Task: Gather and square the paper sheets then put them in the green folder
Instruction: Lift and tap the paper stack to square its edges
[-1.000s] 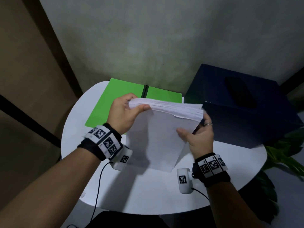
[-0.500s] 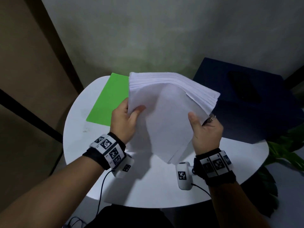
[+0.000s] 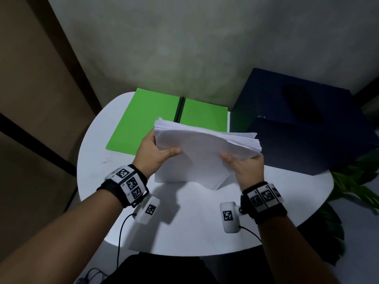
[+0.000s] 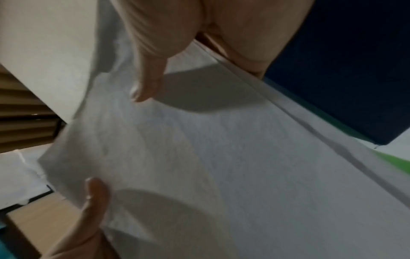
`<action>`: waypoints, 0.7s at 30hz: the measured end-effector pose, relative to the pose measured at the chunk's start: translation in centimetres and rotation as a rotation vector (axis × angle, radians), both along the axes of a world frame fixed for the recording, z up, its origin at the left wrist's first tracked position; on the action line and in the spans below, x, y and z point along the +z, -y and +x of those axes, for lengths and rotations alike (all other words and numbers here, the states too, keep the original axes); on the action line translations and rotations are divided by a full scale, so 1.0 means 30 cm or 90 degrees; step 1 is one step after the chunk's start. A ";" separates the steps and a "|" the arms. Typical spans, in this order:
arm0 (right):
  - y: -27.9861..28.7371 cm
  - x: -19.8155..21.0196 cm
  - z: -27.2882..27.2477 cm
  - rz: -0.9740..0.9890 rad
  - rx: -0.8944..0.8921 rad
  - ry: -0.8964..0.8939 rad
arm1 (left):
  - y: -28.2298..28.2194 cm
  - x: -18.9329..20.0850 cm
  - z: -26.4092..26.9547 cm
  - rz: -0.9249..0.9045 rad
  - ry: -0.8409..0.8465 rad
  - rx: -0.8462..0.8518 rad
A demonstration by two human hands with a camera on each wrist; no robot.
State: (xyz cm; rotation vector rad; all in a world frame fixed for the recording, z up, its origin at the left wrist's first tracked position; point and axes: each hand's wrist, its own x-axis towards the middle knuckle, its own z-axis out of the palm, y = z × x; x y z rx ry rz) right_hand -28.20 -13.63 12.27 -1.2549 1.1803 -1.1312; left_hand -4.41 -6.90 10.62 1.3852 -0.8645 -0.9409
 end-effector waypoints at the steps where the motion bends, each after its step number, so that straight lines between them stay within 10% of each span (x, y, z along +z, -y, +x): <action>1: 0.008 0.000 0.006 -0.007 0.004 -0.002 | 0.006 0.002 -0.011 0.002 -0.007 -0.005; 21: -0.017 0.076 0.033 -0.155 -0.043 0.062 | -0.038 0.033 -0.048 -0.116 0.005 0.035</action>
